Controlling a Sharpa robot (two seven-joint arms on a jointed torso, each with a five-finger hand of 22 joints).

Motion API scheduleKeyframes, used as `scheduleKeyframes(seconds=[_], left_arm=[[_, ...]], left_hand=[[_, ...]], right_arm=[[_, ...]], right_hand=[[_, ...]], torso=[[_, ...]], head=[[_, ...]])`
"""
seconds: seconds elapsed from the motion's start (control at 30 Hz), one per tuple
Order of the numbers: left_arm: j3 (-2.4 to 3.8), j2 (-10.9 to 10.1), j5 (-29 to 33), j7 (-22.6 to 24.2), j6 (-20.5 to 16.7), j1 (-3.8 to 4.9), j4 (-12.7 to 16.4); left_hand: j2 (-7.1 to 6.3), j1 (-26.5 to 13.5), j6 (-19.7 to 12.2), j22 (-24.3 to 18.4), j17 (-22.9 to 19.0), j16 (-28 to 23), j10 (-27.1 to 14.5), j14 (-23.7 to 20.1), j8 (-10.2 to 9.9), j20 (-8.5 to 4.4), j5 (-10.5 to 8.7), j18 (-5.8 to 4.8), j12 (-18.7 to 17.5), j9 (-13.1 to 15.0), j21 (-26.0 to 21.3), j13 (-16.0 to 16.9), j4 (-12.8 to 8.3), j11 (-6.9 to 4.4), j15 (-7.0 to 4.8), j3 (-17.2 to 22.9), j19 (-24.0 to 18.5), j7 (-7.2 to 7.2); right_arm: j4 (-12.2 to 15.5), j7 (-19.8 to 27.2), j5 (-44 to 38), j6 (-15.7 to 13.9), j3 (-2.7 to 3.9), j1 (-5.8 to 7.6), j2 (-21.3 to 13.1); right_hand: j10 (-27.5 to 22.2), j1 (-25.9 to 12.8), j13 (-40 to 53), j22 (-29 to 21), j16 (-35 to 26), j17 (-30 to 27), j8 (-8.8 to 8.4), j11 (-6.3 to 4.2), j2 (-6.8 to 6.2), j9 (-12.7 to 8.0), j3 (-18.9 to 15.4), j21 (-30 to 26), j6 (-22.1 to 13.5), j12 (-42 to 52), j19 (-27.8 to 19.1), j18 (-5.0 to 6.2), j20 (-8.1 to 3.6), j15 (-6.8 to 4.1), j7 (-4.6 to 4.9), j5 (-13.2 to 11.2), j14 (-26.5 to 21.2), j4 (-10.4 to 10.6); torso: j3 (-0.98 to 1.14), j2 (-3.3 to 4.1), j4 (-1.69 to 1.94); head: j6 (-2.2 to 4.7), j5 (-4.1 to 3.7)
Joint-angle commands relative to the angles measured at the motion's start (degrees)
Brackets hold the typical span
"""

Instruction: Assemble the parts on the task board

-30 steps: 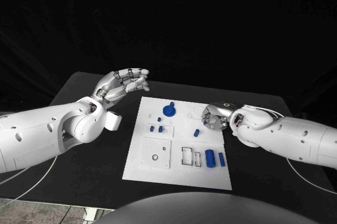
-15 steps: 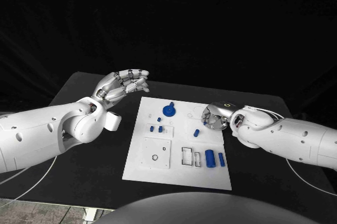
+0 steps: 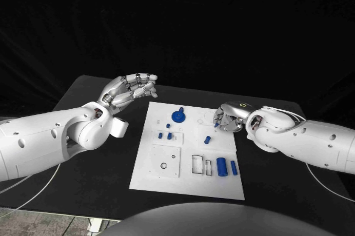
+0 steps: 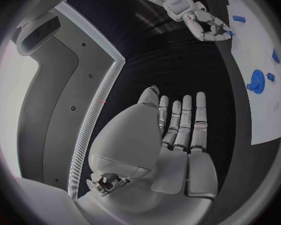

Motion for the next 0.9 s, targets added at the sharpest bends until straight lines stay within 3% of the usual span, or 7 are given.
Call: scheduleKeyframes(seconds=[0.03, 0.3, 0.47, 0.57, 0.67, 0.8, 0.9], left_arm=[[0.02, 0.2, -0.3, -0.3, 1.1, -0.01, -0.1], [-0.03, 0.7, -0.3, -0.8, 1.3, -0.05, -0.5], [-0.10, 0.9, -0.3, -1.1, 1.4, -0.10, -0.6], [-0.18, 0.9, -0.3, -1.4, 1.4, -0.12, -0.6], [-0.24, 1.0, -0.3, -1.6, 1.5, -0.14, -0.6], [-0.31, 1.1, -0.3, -1.9, 1.7, -0.20, -0.6], [-0.33, 1.1, -0.3, -2.0, 1.7, -0.22, -0.6]], left_hand=[[0.01, 0.7, -0.1, 0.1, -0.1, -0.1, -0.2, -0.1, 0.3, 0.45, 0.24, 0.79, 0.3, -0.1, -0.3, -0.1, -0.4, 0.39, 0.41, -0.1, -0.1, 0.33], [0.06, 0.8, -0.2, 0.1, -0.1, -0.1, -0.2, -0.1, 0.3, 0.50, 0.33, 0.78, 0.3, -0.1, -0.4, -0.2, -0.4, 0.45, 0.47, -0.1, -0.1, 0.40], [0.14, 0.8, -0.2, 0.1, -0.2, -0.2, -0.2, -0.2, 0.4, 0.55, 0.42, 0.77, 0.3, -0.2, -0.4, -0.3, -0.3, 0.52, 0.52, -0.1, -0.1, 0.45], [0.16, 0.9, -0.2, 0.1, -0.2, -0.2, -0.2, -0.2, 0.4, 0.56, 0.43, 0.77, 0.3, -0.2, -0.4, -0.4, -0.3, 0.53, 0.54, -0.1, -0.1, 0.47], [0.17, 0.9, -0.2, 0.1, -0.2, -0.2, -0.2, -0.3, 0.4, 0.56, 0.44, 0.77, 0.3, -0.2, -0.5, -0.4, -0.3, 0.54, 0.54, -0.1, -0.1, 0.48], [0.32, 1.2, -0.3, 0.1, -0.3, -0.3, -0.3, -0.5, 0.5, 0.66, 0.88, 0.77, 0.2, -0.3, -0.7, -0.8, -0.4, 0.60, 0.62, -0.1, -0.2, 0.56], [0.35, 1.2, -0.3, 0.1, -0.4, -0.4, -0.3, -0.5, 0.5, 0.69, 1.07, 0.77, 0.2, -0.3, -0.7, -0.9, -0.4, 0.61, 0.64, -0.1, -0.3, 0.59]], right_arm=[[2.2, -1.1, 1.0, -0.2, 0.00, 1.11, -1.2], [9.2, -2.3, 1.8, 0.6, 0.00, 3.20, -3.7], [14.1, -3.0, 1.6, 3.0, -0.03, 3.36, -3.6], [15.9, -3.4, 0.0, 3.9, -0.05, 3.01, -2.6], [16.4, -3.6, -1.5, 4.4, -0.06, 2.56, -1.0], [15.3, -3.9, -4.1, 5.2, -0.07, 1.69, 2.1], [14.6, -4.0, -5.7, 5.3, -0.08, 0.92, 3.8]], right_hand=[[0.3, -0.4, -0.1, 3.9, -0.4, -0.1, 0.09, 0.01, 0.61, 2.4, -0.4, -0.4, 0.2, -0.5, -0.4, -0.01, -0.14, -0.04, -0.07, -0.2, -0.2, 0.2], [0.4, -0.7, -0.3, 3.8, -0.3, -0.1, 0.10, 0.01, 0.72, 2.6, -0.6, -0.6, 0.2, -0.8, -0.5, 0.00, -0.11, -0.02, -0.18, -0.5, -0.2, 0.5], [0.5, -0.7, -0.4, 3.7, -0.4, -0.2, 0.07, -0.02, 0.74, 2.7, -0.6, -1.0, 0.1, -0.9, -0.6, 0.06, -0.11, -0.02, -0.23, -0.6, -0.2, 0.5], [0.6, -0.7, -0.4, 3.7, -0.5, -0.3, 0.02, -0.05, 0.76, 2.8, -0.7, -1.2, 0.0, -0.9, -0.6, 0.08, -0.11, -0.04, -0.26, -0.8, -0.3, 0.5], [0.7, -0.7, -0.5, 3.6, -0.7, -0.6, 0.00, -0.08, 0.77, 2.8, -0.7, -1.5, 0.0, -0.9, -0.7, 0.14, -0.12, -0.05, -0.28, -0.9, -0.3, 0.5], [0.9, -0.6, -0.5, 3.5, -1.0, -0.9, 0.02, -0.15, 0.83, 2.9, -0.7, -2.2, 0.1, -1.0, -0.9, 0.25, -0.13, -0.09, -0.32, -0.9, -0.5, 0.5], [1.0, -0.6, -0.5, 3.5, -1.1, -0.9, 0.02, -0.15, 0.84, 2.9, -0.7, -2.3, 0.1, -1.0, -1.0, 0.26, -0.13, -0.09, -0.33, -0.9, -0.5, 0.5]], torso=[[-0.05, 0.00, -0.08], [-0.01, 0.02, 0.04], [0.12, 0.04, 0.12], [0.02, -0.10, 0.20], [-0.02, -0.12, 0.32], [0.00, -0.07, 0.18], [-0.02, 0.09, 0.22]], head=[[0.00, 0.18], [0.00, 0.32], [0.00, 0.91], [0.00, 1.52], [0.00, 2.14], [0.00, 3.14], [0.00, 3.13]])
